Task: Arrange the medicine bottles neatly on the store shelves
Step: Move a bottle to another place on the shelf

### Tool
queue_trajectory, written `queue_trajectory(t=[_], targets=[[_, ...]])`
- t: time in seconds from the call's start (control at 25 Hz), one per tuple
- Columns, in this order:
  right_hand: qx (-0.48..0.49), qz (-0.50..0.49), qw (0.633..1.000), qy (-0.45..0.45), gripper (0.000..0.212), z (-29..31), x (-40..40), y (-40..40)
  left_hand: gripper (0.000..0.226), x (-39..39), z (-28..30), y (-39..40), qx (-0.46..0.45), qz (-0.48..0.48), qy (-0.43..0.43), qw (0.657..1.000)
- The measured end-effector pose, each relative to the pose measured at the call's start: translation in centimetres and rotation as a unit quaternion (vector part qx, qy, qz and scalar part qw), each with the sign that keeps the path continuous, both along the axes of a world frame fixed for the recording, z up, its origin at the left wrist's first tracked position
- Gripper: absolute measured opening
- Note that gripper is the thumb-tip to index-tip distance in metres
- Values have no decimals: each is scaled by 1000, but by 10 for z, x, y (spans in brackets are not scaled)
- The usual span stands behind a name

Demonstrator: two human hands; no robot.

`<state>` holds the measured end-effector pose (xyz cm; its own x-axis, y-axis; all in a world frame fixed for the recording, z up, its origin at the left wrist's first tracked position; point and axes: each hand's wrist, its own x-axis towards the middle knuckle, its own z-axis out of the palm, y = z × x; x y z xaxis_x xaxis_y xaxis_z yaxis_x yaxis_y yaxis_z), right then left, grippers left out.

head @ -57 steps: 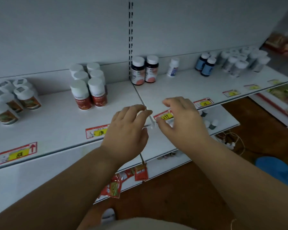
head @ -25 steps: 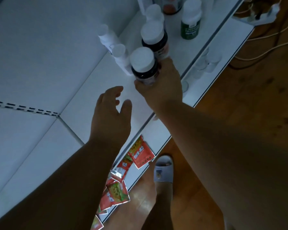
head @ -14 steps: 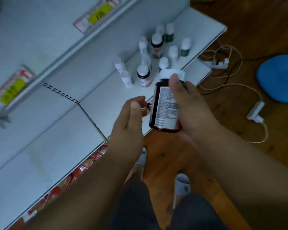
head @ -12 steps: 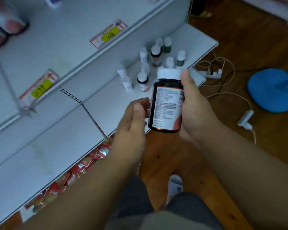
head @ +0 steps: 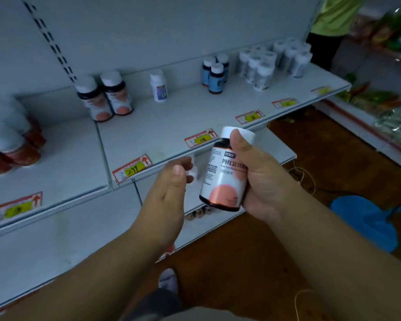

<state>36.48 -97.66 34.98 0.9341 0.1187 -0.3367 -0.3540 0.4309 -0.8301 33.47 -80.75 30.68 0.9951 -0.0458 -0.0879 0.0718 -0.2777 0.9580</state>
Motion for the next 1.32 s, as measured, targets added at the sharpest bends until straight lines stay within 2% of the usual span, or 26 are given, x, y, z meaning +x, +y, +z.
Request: queue_trajectory(t=[0.04,0.24,0.36,0.44,0.52,0.6,0.68,0.8,0.96,1.32], targets=[[-10,-2,1000,-2,57,3,12,9,64,8,2,10,13,5,-2,1000],[-76,5,997,-16,79,4,79,73,74,55,8,70,51,2,-17,999],[-99,45,993,-44,71,0,115,105,66,84,4,100,84,26,-36,995],[-158,65,982,-83,65,-9,140,126,68,100,-8,117,160,30,-51,985],[-241,104,956,-130,69,-19,169,149,77,121,-24,138,289,30,-65,954],[-310,151,923,-170,68,-27,195,174,83,142,-41,155,389,56,-23,919],[-361,189,885,-223,69,-34,218,200,88,159,-55,169,442,97,38,891],[-428,194,830,-302,71,-47,241,227,93,176,-67,179,507,81,71,855],[-449,196,814,-313,54,-60,254,245,104,192,-76,184,521,88,86,845],[-488,146,806,-302,56,-63,247,262,104,195,-86,190,489,102,72,863]])
